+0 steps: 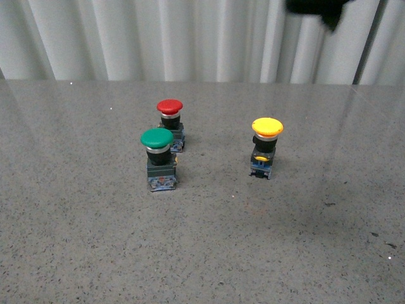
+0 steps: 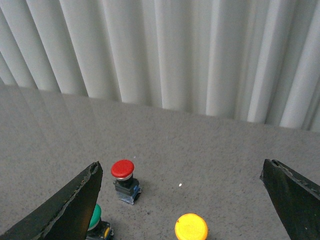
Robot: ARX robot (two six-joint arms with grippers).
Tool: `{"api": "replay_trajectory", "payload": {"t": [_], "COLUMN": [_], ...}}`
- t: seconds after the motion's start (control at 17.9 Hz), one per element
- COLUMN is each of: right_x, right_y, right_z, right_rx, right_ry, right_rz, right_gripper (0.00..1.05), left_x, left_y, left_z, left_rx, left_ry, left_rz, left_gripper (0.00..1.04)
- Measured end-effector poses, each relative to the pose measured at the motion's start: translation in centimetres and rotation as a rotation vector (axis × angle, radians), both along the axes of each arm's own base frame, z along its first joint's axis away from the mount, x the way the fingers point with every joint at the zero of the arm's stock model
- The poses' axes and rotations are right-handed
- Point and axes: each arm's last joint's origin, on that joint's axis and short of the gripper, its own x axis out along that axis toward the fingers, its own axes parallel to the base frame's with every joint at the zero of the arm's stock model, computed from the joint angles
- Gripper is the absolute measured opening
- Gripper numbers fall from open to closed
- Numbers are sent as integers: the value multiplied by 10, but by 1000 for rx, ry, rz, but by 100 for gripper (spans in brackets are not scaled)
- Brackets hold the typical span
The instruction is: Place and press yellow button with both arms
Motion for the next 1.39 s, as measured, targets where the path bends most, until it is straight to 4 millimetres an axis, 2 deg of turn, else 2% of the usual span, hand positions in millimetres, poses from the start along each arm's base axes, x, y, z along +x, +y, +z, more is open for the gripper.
{"api": "replay_trajectory", "payload": {"t": [0.06, 0.17, 0.28, 0.5, 0.67, 0.84, 1.39], "right_x": [10, 38, 50, 57, 66, 71, 73], "right_y": [8, 31, 37, 34, 28, 23, 25], "right_z": [-7, -39, -61, -61, -70, -73, -76], "right_rx": [-17, -76, -114, -134, -164, -168, -172], "right_ry": [36, 149, 220, 254, 329, 354, 360], "right_rz": [12, 28, 12, -11, -37, -56, -54], "right_gripper": [98, 98, 75, 31, 4, 2, 2], "left_x": [0, 0, 0, 0, 0, 0, 0], "left_y": [0, 0, 0, 0, 0, 0, 0], "left_z": [0, 0, 0, 0, 0, 0, 0], "left_rx": [0, 0, 0, 0, 0, 0, 0], "left_ry": [0, 0, 0, 0, 0, 0, 0], "left_rz": [0, 0, 0, 0, 0, 0, 0], "left_gripper": [98, 98, 98, 98, 98, 98, 98]}}
